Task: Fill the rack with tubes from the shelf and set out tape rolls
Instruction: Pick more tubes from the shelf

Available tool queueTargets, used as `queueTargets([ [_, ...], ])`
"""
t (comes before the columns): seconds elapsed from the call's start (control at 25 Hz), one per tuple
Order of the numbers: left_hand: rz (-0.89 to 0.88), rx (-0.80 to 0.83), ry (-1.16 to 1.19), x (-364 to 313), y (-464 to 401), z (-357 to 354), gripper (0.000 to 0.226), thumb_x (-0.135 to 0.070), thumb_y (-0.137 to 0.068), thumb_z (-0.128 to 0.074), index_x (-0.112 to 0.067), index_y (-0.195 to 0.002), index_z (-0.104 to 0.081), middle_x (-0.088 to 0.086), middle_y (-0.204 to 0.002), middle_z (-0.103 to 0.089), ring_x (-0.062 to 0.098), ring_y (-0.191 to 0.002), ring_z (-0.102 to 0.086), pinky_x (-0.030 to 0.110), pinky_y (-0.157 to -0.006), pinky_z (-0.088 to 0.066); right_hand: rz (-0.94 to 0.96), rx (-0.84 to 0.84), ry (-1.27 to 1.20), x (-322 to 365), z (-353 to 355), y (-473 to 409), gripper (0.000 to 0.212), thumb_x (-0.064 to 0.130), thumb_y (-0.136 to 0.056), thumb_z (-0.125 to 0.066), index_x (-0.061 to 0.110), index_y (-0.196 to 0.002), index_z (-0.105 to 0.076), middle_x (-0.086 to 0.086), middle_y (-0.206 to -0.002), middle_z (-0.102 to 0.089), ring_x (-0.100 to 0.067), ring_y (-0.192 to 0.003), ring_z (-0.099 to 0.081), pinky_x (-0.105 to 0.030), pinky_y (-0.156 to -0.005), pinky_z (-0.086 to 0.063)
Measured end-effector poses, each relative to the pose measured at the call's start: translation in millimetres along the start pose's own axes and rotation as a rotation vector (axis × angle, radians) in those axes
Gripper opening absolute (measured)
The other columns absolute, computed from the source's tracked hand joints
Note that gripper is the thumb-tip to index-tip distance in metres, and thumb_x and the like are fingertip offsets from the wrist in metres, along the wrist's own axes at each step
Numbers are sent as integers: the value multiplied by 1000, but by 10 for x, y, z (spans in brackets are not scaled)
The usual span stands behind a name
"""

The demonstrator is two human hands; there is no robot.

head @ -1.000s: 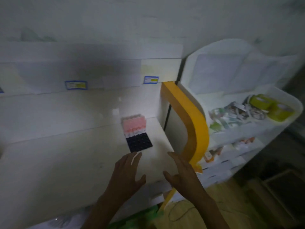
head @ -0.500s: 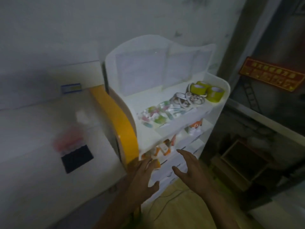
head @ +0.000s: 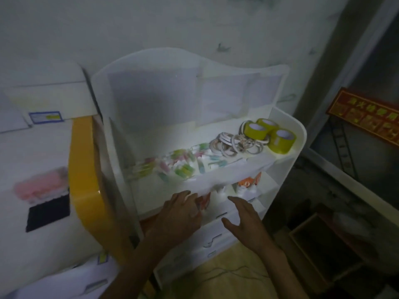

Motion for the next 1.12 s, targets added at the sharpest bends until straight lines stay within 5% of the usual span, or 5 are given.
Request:
queueTargets([
  [0.12, 25, -4, -45, 80, -313, -65, 67, -57, -79, -41, -12, -123, -62, 11, -124, -62, 32, -108, -61, 46, -81, -53, 41, 48, 34, -123, 14, -440, 60, 35, -88, -67, 16, -139, -42, -2, -142, -46, -12, -130, -39, -6, -104, -16],
  [0.2, 47, 9, -73, 218, -518, -124, 68, -58, -73, -46, -13, -122, -62, 10, -119, -64, 30, -103, -63, 42, -74, -55, 97, 56, 66, -161, 4, -732, 55, 33, -87, -68, 12, -134, -49, -8, -135, -53, -20, -127, -47, -14, -105, -23],
  [0.48, 148, -66, -25, 638, -1235, -358, 66, -51, -74, -53, -10, -126, -57, 10, -123, -61, 30, -110, -57, 42, -83, -54, 159, 151, 110, -421, -118, -1795, 75, 64, -78, -46, 20, -139, -45, -3, -137, -50, -22, -124, -46, -40, -102, -42],
  [0.88, 309, -120, -32, 745, -1789, -637, 66, -54, -76, -52, -14, -128, -55, 6, -124, -58, 28, -114, -54, 42, -91, -49, 194, 199, 52, -660, -180, -2653, 54, 32, -80, -69, 18, -131, -54, -6, -132, -53, -26, -122, -49, -35, -100, -39],
  [1.12, 425, -213, 9, 570, -1858, -845, 64, -55, -76, -54, -14, -125, -57, 4, -121, -60, 24, -112, -54, 36, -94, -44, 594, 108, 184, -818, -184, -2748, 53, 14, -59, -85, 15, -108, -65, -4, -95, -68, -21, -88, -62, -31, -80, -48],
])
Point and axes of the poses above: each hand's wrist, its own y-axis away from the middle knuckle, its own z-axis out of the back of the hand, x = y × z, the point moved 5 cm from there along -y, towards the middle knuckle
